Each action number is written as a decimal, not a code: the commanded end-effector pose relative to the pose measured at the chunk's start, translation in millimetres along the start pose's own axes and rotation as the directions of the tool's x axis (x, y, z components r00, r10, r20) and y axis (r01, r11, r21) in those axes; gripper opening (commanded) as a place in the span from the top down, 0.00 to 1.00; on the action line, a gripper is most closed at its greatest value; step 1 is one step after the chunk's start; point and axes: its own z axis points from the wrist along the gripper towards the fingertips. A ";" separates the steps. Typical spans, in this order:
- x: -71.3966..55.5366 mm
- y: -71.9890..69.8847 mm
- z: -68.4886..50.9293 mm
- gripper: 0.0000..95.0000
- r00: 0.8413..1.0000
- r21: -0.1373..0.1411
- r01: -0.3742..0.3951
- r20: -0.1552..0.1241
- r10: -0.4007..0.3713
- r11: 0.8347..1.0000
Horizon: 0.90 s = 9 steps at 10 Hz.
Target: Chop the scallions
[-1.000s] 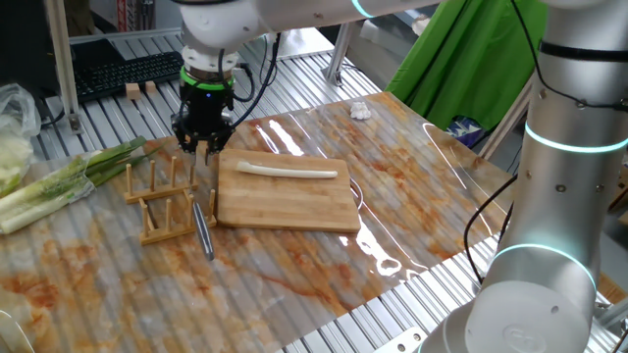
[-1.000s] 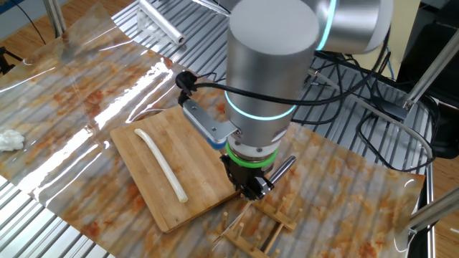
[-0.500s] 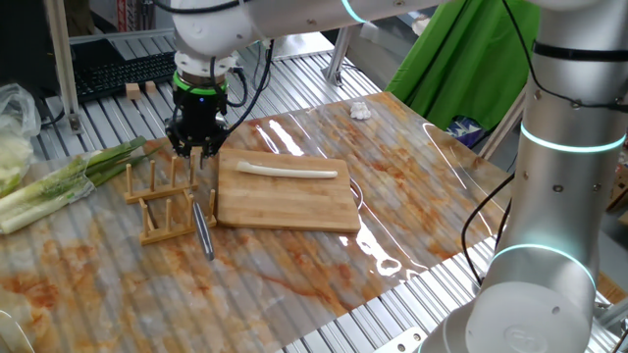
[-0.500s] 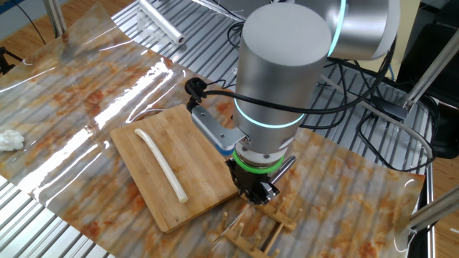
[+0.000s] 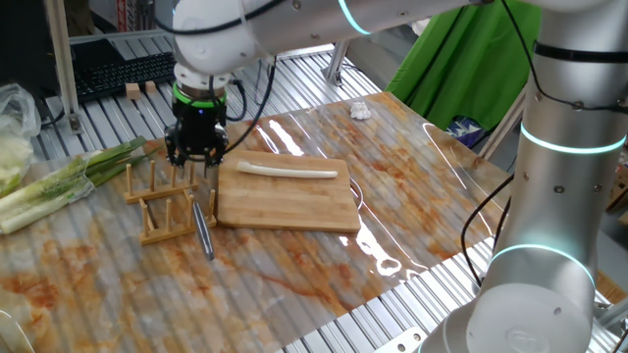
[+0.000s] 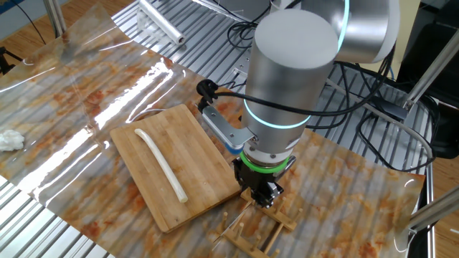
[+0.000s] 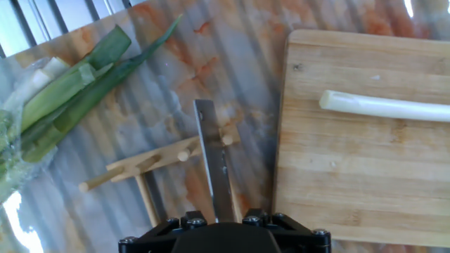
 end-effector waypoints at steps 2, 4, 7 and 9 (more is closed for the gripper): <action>1.6 -0.4 12.0 0.60 1.000 0.002 -0.004 0.018 0.004 1.000; 0.8 0.6 18.7 0.80 0.999 0.003 -0.009 0.030 0.009 1.000; -0.8 1.5 29.0 0.80 0.999 0.005 -0.013 0.046 0.013 1.000; -1.7 1.8 35.9 0.80 0.998 0.011 -0.016 0.057 0.015 1.000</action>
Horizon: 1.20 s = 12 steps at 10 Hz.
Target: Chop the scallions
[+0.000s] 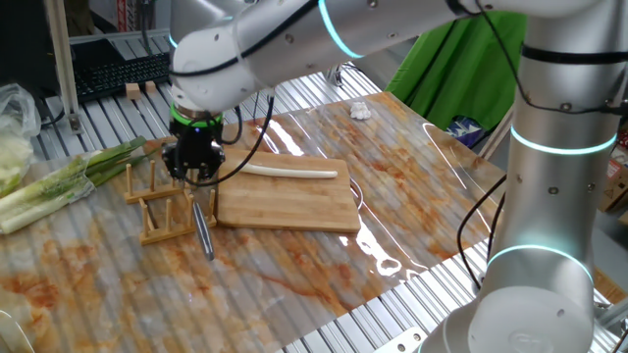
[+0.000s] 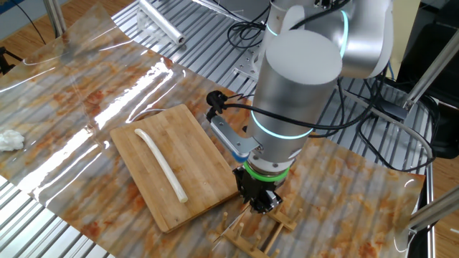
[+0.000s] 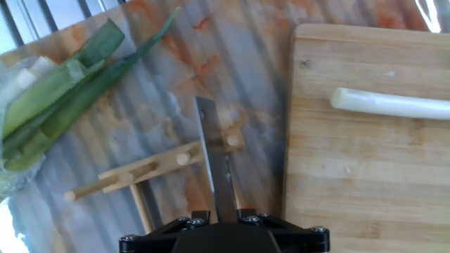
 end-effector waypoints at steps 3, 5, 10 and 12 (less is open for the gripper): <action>0.3 -0.1 10.7 0.80 1.000 0.016 -0.002 0.021 0.001 1.000; 0.0 0.3 14.8 0.80 1.000 0.021 -0.001 0.024 0.001 1.000; -0.3 0.4 24.2 0.80 0.999 0.029 0.041 0.024 -0.042 0.999; -0.4 1.3 28.8 0.80 0.998 0.037 0.057 0.025 -0.058 0.998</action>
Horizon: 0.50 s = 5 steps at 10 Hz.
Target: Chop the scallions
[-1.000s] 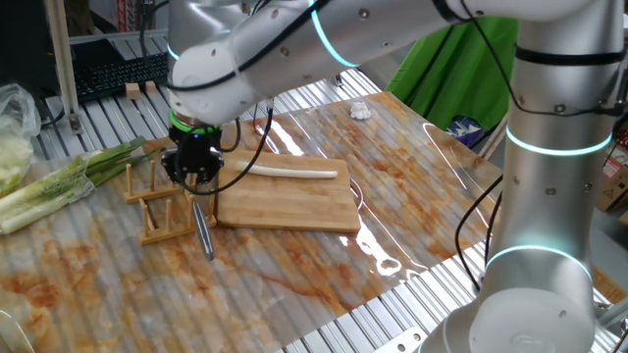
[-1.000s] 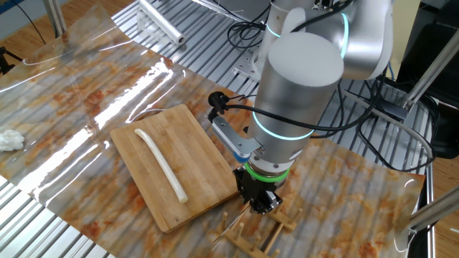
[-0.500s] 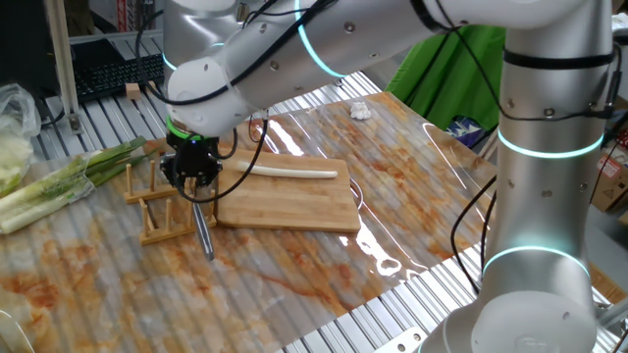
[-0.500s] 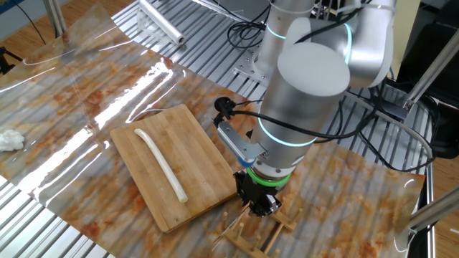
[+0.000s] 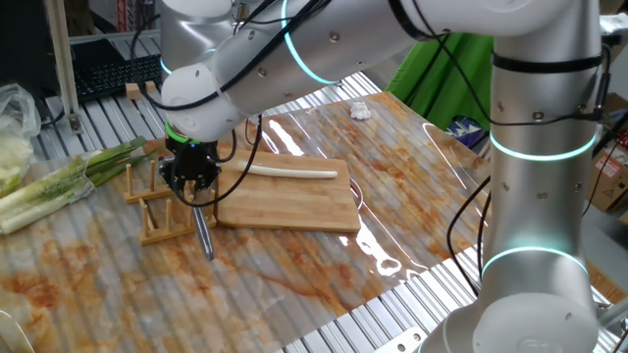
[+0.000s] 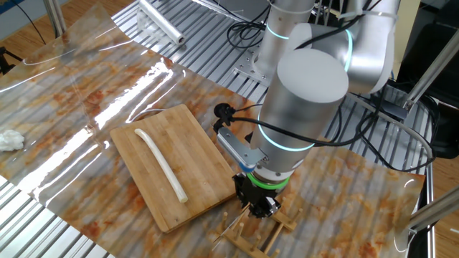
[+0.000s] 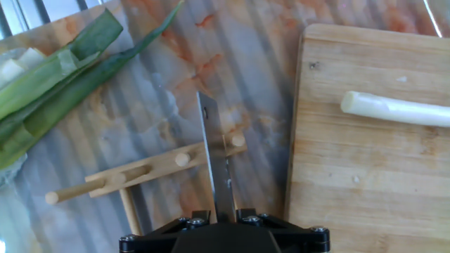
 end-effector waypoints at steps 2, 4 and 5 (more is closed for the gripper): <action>1.2 3.1 3.6 0.80 1.000 0.002 0.005 -0.001 -0.005 1.000; 0.5 3.8 6.4 0.80 1.000 0.008 0.013 0.001 -0.013 1.000; -0.3 4.0 7.6 0.80 1.000 0.009 0.019 0.005 -0.019 1.000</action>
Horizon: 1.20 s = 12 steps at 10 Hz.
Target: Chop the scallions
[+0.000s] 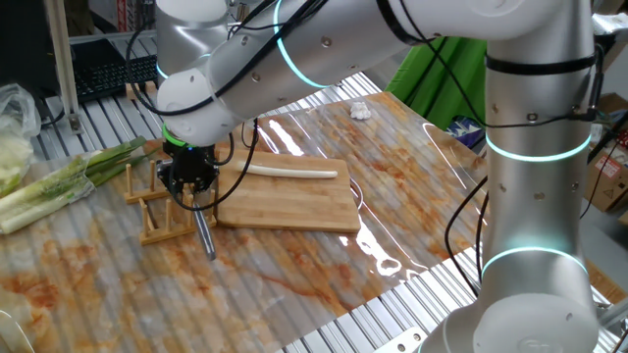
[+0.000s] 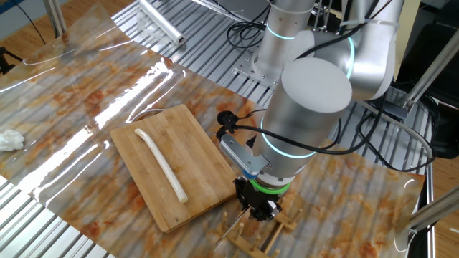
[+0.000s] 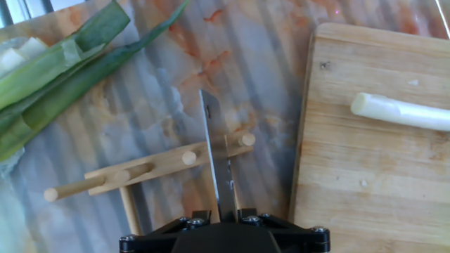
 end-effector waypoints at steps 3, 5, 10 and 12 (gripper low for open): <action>-1.1 0.4 1.8 1.00 1.000 0.013 0.020 0.007 -0.020 1.000; -1.1 0.6 0.2 1.00 1.000 0.024 0.020 0.015 -0.020 1.000; -0.8 2.1 -4.7 1.00 1.000 0.019 0.020 0.010 -0.020 1.000; -0.3 2.6 -13.4 1.00 1.000 0.023 0.018 0.007 -0.018 1.000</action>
